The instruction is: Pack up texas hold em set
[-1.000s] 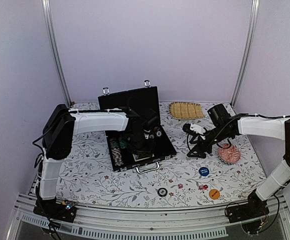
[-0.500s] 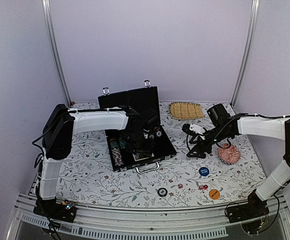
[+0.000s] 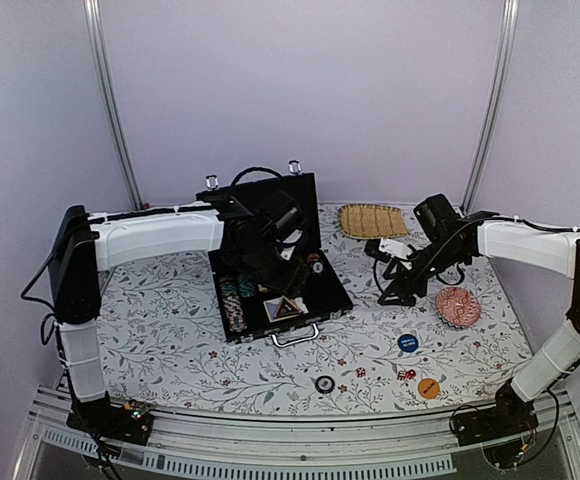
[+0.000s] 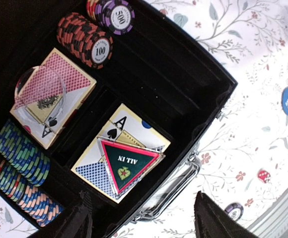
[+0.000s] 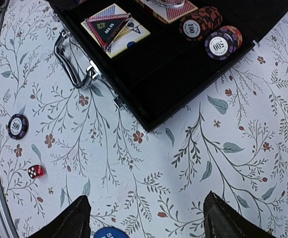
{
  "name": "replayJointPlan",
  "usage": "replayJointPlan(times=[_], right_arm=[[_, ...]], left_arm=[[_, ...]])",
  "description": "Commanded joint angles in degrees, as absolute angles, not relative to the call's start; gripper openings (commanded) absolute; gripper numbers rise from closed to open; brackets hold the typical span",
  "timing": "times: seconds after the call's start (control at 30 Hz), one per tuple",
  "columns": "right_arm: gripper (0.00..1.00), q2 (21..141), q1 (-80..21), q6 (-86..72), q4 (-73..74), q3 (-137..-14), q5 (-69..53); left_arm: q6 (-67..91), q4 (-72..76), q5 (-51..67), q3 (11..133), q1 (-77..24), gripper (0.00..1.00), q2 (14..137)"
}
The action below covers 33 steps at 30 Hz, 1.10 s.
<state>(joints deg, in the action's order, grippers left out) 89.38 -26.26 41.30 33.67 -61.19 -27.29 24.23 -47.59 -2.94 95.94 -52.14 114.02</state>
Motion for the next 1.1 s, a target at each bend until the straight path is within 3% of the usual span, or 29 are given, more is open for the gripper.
replayJointPlan(times=[0.0,0.13,0.37,0.63,1.07], right_arm=[[0.77,89.43,-26.63,44.85,43.96,-63.18,-19.62],[0.72,88.19,-26.63,46.31,50.67,-61.25,-15.99],[0.74,78.51,-30.39,50.39,56.19,-51.67,-16.37],[0.8,71.51,-38.56,52.44,52.96,-40.13,-12.37],[0.8,72.46,-45.74,53.26,47.5,-33.28,-3.31]], left_arm=[[17.58,-40.79,-4.47,90.67,-53.0,0.71,108.1],[18.5,-37.18,-5.02,86.95,-53.0,0.71,106.37],[18.82,-34.8,-6.05,83.58,-52.92,0.71,105.36],[19.09,-34.8,-7.37,82.27,-52.4,0.71,104.66],[20.7,-35.05,-7.81,82.26,-52.31,0.71,103.98]])
